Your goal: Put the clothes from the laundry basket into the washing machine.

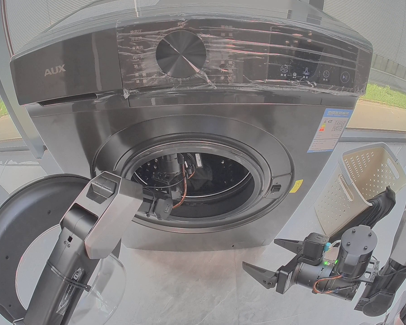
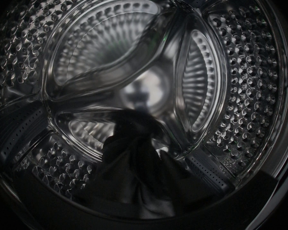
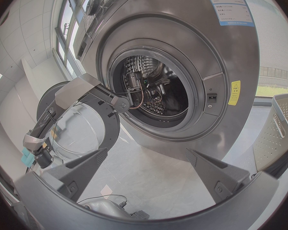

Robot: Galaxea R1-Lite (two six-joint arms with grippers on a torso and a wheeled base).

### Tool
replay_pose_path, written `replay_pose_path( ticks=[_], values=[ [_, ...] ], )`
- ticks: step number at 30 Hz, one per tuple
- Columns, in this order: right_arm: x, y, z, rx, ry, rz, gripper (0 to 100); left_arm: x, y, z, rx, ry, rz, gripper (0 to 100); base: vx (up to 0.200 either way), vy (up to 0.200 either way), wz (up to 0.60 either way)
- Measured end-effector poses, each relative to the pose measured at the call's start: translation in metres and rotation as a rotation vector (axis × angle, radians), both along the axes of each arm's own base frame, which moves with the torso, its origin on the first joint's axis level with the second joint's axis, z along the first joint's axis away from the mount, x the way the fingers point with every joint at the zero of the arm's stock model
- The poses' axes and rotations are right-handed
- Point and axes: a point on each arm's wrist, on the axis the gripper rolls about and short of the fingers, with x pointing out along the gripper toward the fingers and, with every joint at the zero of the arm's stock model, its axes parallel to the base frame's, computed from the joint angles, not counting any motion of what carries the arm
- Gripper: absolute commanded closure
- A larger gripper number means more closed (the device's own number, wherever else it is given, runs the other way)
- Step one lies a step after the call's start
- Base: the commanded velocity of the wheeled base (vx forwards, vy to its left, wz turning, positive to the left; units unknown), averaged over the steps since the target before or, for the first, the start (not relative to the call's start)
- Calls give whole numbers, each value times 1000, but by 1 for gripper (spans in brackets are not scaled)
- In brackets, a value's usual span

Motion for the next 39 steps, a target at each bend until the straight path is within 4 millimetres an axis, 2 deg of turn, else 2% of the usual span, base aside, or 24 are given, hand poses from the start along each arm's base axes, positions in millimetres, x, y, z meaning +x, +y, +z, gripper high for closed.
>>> replay_pose_path(
  ticks=[9,14,17,23,27,33,39],
  values=[
    [0,0,0,0,1,0,0,-6,-5,-9,-7,36,-14,0,0,0,0],
    [0,0,0,-1,1,0,0,-20,-14,-19,18,84,-40,0,0,0,0],
    [0,0,0,-1,1,-1,0,-35,-18,-28,49,135,-61,0,0,0,0],
    [0,-1,0,-2,1,-1,0,-78,-25,-43,112,234,-116,0,0,0,0],
    [-1,-1,0,-2,0,-2,0,-111,-28,-44,136,263,-161,0,0,0,0],
    [-2,-2,2,-2,-3,-2,0,-161,-27,-34,156,277,-226,0,0,0,0],
    [-4,-4,3,-2,-6,-7,0,-214,-14,-12,157,267,-286,0,0,0,0]
  ],
)
